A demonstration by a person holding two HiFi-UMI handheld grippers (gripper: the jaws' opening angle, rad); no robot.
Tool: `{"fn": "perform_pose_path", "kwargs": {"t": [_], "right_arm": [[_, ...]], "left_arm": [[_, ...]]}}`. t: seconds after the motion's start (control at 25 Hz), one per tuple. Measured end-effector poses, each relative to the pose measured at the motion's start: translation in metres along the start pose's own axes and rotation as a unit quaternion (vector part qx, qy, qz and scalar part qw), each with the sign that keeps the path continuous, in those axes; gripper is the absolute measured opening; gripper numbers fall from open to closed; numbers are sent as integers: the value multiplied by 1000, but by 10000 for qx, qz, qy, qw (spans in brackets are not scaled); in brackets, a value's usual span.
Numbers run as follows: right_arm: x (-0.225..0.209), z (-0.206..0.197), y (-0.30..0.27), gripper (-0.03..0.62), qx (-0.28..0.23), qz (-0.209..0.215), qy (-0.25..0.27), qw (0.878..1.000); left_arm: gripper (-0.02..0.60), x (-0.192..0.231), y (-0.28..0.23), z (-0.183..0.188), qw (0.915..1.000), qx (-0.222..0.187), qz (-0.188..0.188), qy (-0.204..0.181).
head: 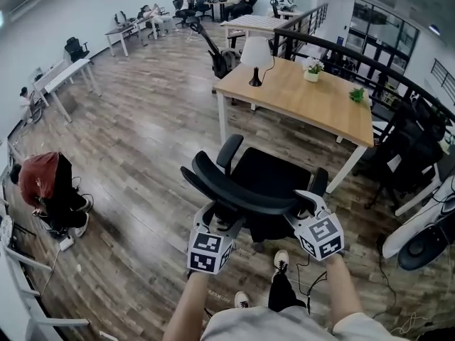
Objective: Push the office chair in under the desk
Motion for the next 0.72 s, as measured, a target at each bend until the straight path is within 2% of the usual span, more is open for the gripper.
{"fn": "perform_pose_path", "kwargs": {"t": [0.44,0.72], "right_arm": [[-7,-1,-10,232,-206,349,-117,9991],[-29,-4,-16,232,-174,287,-98,9994]], "left_arm": [[328,6,-10,6,9998,-64,196,45],[327,4,-32,8,9998,-56,206,29]]}}
Point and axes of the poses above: the fingertips, and each gripper's own axes: y backward along the fingers, x to its left, z out of its top, the point moved 1 cm from there along y, backward along the fingers, and after that the axes turned 11 degrees about -x, right-handed, at the moved point
